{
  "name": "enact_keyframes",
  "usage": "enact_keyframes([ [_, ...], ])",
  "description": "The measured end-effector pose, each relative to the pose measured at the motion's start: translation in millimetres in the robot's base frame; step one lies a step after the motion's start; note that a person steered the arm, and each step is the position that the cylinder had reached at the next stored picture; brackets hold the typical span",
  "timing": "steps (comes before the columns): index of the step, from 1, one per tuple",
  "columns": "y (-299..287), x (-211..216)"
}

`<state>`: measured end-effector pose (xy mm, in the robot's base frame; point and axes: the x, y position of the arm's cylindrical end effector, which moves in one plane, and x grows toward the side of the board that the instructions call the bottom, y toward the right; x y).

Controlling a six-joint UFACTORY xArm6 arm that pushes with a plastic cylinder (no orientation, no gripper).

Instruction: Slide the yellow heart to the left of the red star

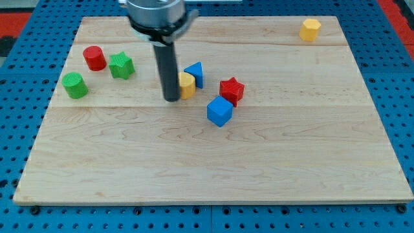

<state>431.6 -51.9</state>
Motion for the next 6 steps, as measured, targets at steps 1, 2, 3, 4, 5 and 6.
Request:
enact_keyframes([
  [1, 23, 21],
  [2, -24, 31],
  [3, -56, 9],
  [4, -50, -28],
  [5, -28, -39],
  [6, 9, -35],
])
